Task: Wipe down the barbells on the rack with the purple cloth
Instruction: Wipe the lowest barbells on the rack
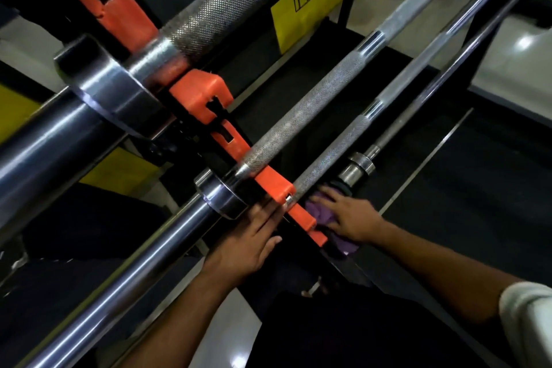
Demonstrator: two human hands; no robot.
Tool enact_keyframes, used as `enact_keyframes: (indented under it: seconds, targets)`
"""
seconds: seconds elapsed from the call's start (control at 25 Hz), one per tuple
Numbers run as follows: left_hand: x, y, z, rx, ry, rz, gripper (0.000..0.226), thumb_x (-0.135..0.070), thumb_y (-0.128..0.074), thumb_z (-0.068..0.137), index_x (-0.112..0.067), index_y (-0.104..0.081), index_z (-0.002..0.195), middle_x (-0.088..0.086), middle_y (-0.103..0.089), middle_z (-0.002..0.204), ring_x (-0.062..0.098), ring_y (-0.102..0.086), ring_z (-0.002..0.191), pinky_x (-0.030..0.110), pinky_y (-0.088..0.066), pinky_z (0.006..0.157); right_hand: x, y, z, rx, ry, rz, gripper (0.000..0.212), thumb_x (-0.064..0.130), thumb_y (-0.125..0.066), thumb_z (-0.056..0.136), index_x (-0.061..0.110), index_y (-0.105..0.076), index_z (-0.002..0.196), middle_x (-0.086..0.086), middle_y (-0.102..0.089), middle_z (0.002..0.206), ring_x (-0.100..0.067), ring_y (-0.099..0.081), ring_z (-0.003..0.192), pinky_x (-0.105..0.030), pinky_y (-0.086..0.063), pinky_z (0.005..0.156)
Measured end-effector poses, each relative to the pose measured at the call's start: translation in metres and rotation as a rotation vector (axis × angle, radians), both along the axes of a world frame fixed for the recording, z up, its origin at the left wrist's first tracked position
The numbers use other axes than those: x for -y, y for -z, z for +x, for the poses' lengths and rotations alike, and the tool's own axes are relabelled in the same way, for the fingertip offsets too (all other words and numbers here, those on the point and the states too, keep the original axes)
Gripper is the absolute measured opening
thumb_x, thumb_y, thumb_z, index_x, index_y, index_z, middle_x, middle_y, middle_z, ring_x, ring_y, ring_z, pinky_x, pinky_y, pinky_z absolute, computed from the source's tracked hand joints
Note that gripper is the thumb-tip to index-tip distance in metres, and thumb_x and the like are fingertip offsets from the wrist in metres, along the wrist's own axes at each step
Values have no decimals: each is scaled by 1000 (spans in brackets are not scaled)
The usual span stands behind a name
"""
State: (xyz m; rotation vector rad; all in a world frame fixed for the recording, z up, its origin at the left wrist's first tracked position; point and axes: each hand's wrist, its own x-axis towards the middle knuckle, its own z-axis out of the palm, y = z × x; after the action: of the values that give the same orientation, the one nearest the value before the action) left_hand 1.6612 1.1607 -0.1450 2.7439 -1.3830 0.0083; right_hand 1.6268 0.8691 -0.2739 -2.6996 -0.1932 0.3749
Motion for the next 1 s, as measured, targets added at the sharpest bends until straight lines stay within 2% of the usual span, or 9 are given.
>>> enact_keyframes:
  seconds: [0.12, 0.24, 0.32, 0.4, 0.48, 0.64, 0.72, 0.84, 1.0]
  targets:
    - [-1, 0, -1, -1, 0, 3, 56, -46, -26, 107, -16, -35, 154, 2, -24, 164, 24, -34, 145, 34, -43, 109, 34, -3, 20, 2, 183, -57, 83, 75, -43, 83, 39, -24, 156, 3, -13, 168, -34, -65, 115, -43, -57, 80]
    - [1, -3, -2, 21, -19, -1, 56, -46, -26, 107, -16, -37, 153, 2, -28, 163, 24, -37, 143, 33, -40, 109, 17, -5, 24, 6, 228, -8, 84, 69, -51, 82, 27, -32, 152, -6, -25, 161, -40, -64, 111, -46, -56, 86]
    - [2, -4, -2, 10, -19, -6, 56, -46, -24, 107, -16, -37, 153, 3, -27, 163, 23, -35, 144, 32, -38, 111, -10, -8, 12, 40, 155, 43, 81, 65, -47, 79, 21, -40, 147, -9, -34, 155, -40, -64, 111, -44, -55, 88]
    - [2, -4, -2, 4, -6, -13, 56, -46, -24, 107, -16, -35, 154, 3, -24, 164, 20, -26, 148, 32, -34, 114, -41, -13, -8, 33, 21, 82, 75, 54, -55, 80, 17, -45, 145, -11, -39, 154, -38, -63, 114, -42, -53, 91]
    - [2, -6, -3, 6, -15, -5, 56, -45, -25, 107, -17, -33, 155, 3, -22, 164, 16, -18, 149, 30, -34, 113, -56, -19, -19, 7, -34, 132, 72, 48, -58, 84, 18, -42, 148, -6, -35, 159, -35, -60, 121, -42, -53, 93]
    - [2, -7, -4, -15, -18, 1, 55, -44, -21, 108, -17, -27, 156, 3, -19, 165, 14, -12, 149, 30, -37, 109, 7, -14, 13, -6, 0, -48, 80, 57, -53, 89, 36, -19, 158, 10, -20, 166, -23, -51, 136, -44, -55, 94]
    - [0, -6, -4, -29, -17, -7, 54, -41, -20, 108, -17, -22, 157, 3, -17, 165, 15, -10, 151, 32, -37, 111, 42, -13, 29, -31, 122, -66, 80, 58, -57, 89, 34, -23, 157, 8, -20, 166, -26, -54, 132, -44, -54, 92]
    - [2, -8, -3, -3, -6, -17, 53, -35, -22, 108, -14, -23, 156, 5, -19, 164, 14, -5, 152, 29, -32, 116, 34, -7, 35, -12, 156, -31, 76, 53, -60, 86, 26, -33, 152, -1, -29, 160, -35, -59, 124, -46, -55, 92]
    - [2, -8, -3, -16, -2, -19, 53, -34, -25, 107, -15, -21, 156, 6, -18, 164, 14, -2, 153, 30, -29, 118, -37, 0, -3, -50, 15, 55, 77, 58, -48, 80, 25, -34, 148, -6, -30, 158, -40, -60, 119, -50, -55, 91]
